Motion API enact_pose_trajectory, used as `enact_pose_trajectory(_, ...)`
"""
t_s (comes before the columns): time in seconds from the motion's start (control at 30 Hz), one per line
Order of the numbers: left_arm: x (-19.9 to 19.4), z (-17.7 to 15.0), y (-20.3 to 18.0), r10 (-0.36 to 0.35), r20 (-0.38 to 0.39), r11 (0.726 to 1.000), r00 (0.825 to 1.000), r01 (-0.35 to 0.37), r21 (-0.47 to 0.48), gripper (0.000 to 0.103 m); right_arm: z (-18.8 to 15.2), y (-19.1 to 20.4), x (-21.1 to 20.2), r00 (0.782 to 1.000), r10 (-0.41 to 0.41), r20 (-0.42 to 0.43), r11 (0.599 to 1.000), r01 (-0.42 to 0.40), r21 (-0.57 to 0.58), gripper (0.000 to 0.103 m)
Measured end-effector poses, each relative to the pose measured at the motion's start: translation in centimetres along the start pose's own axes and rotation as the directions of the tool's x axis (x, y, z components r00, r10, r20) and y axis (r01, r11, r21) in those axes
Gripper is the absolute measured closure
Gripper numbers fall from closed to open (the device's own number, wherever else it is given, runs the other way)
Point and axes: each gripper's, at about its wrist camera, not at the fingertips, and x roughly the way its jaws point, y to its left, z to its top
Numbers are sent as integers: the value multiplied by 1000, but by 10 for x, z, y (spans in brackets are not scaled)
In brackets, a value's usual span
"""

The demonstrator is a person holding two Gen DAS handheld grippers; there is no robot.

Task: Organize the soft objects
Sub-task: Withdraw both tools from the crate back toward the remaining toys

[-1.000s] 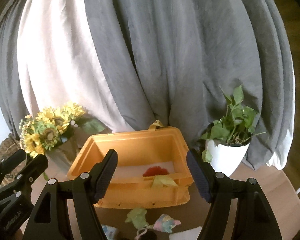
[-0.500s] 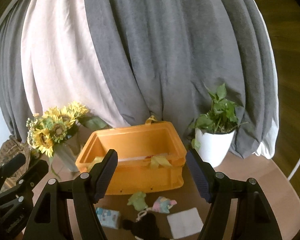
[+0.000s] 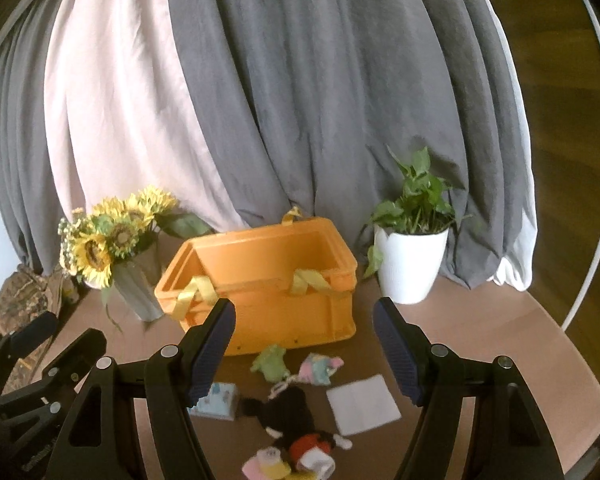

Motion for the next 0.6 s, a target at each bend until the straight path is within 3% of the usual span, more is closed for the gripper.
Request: enact_pose_trajectory(0.6,-4,-46,-28,12,-121,1000,993,-11,6,32,-44,-22,0,988,97,-123,995,-97,7,31)
